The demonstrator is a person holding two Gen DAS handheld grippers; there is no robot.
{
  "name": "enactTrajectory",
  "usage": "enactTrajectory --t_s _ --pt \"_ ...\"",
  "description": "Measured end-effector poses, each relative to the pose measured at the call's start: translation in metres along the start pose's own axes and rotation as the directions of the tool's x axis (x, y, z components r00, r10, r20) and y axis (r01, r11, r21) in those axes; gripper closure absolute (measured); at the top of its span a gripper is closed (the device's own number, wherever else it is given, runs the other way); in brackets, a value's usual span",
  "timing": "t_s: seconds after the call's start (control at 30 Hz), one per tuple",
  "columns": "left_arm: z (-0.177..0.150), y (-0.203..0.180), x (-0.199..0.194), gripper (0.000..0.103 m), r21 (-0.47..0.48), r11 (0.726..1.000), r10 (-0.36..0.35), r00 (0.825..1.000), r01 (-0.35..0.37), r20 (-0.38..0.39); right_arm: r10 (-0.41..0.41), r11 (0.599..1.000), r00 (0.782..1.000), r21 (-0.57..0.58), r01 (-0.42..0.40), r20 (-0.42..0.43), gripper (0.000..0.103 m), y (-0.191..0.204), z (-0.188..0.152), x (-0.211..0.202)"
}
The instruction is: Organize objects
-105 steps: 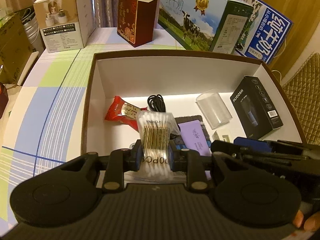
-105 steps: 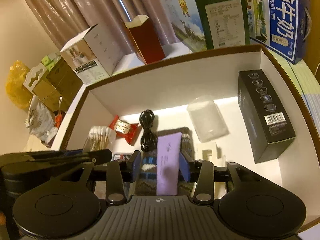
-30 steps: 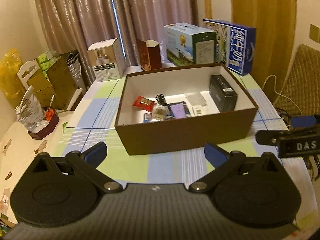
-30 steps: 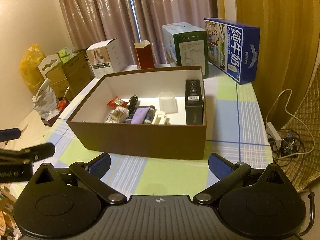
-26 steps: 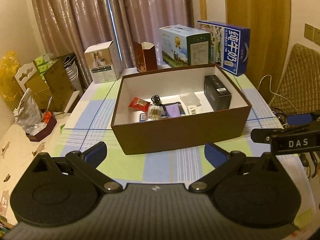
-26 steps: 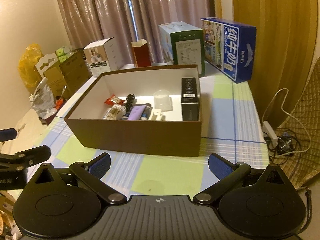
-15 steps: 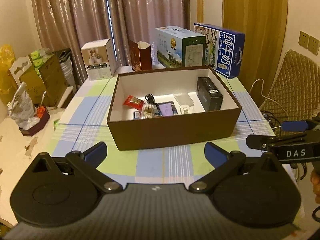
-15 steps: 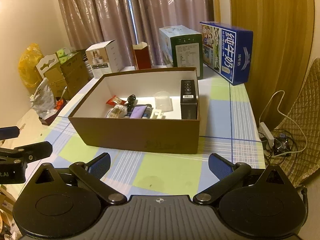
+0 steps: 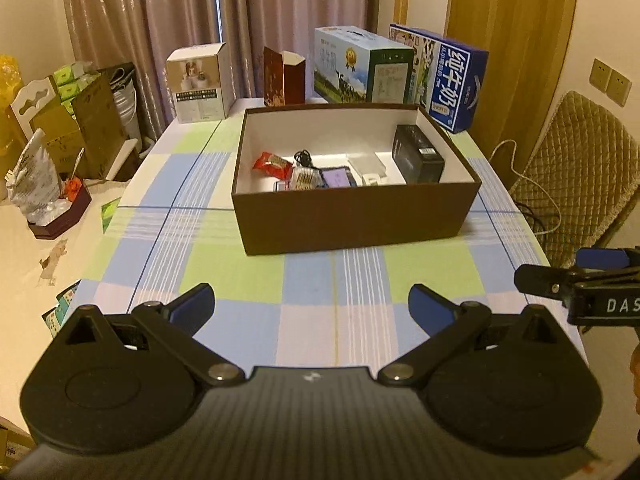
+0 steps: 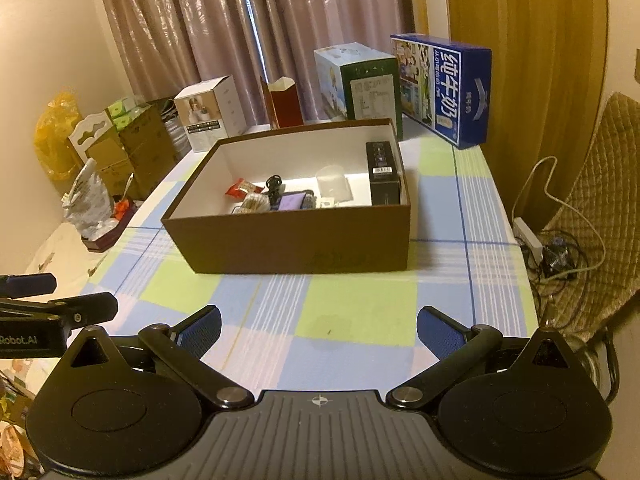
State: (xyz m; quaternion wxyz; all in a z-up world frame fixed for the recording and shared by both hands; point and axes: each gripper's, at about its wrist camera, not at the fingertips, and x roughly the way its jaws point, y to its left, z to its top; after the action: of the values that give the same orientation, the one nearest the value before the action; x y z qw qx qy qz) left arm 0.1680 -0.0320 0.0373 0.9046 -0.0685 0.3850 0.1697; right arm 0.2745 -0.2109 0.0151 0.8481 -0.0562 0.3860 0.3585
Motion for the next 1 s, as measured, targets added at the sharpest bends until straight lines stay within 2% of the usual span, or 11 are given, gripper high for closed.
enactTrajectory --t_s 0.47,1.0 --pt "-0.028 0.02 -0.017 0.001 0.004 0.999 -0.046 0.998 0.046 -0.042 -0.034 0.998 0.999 0.056 0.036 -0.034 0.002 0.022 -0.034 -0.023" --pt "-0.05 0.02 -0.028 0.001 0.014 0.998 -0.068 0.996 0.069 -0.064 -0.054 0.996 0.997 0.072 0.058 -0.056 0.002 0.032 -0.061 -0.039"
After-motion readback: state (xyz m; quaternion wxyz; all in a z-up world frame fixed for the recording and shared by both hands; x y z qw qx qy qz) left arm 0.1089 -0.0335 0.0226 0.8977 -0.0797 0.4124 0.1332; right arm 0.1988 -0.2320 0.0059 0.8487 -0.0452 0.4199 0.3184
